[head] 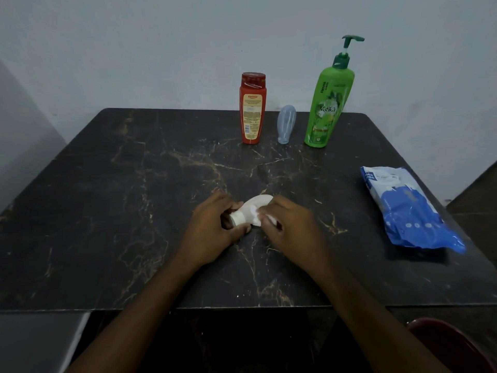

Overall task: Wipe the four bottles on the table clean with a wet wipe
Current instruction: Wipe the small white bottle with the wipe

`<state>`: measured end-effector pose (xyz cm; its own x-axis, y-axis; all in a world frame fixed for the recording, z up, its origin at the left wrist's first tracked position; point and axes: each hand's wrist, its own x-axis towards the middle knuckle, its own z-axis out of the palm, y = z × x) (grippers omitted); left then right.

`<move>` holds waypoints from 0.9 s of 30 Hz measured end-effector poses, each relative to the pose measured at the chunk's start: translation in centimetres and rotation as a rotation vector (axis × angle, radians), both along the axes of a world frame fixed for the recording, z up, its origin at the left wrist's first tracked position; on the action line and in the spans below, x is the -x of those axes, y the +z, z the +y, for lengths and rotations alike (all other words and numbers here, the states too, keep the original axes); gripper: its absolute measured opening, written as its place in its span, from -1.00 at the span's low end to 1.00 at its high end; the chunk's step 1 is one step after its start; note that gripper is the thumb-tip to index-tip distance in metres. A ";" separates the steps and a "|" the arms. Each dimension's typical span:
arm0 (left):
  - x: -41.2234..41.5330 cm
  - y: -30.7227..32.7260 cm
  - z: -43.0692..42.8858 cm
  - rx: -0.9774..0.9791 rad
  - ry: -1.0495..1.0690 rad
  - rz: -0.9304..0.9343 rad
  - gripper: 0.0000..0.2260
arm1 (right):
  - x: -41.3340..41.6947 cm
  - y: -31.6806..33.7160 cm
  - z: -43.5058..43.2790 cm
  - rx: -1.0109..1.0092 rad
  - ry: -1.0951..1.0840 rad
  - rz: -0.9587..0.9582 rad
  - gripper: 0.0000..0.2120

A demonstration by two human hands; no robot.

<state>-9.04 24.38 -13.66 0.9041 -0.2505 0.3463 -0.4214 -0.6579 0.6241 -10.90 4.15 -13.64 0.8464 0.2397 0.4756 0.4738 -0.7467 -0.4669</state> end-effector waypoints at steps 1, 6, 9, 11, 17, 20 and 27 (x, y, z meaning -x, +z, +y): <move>0.1 0.0 0.0 -0.004 0.001 0.000 -0.61 | -0.2 0.0 -0.4 -0.010 -0.048 0.013 -0.87; 0.1 0.1 -0.1 0.001 -0.001 0.008 -0.60 | -0.9 0.3 -1.8 -0.047 -0.061 0.054 -0.73; 0.0 0.0 -0.1 -0.006 0.006 0.001 -0.61 | -0.6 0.1 -1.2 -0.065 0.006 0.021 -0.74; 0.1 0.0 -0.2 -0.001 0.006 -0.002 -0.63 | -0.1 0.0 -0.2 -0.079 0.052 -0.025 -0.77; 0.2 -0.1 -0.2 0.008 -0.008 -0.008 -0.64 | 0.3 0.0 1.0 -0.033 0.112 -0.098 -0.87; 0.2 0.0 -0.3 -0.007 0.004 -0.002 -0.62 | -0.4 0.1 0.2 -0.119 -0.059 0.006 -0.79; 0.1 -0.2 -0.3 0.006 0.021 0.036 -0.66 | -1.7 -0.6 -2.2 -0.185 -0.350 0.233 -0.86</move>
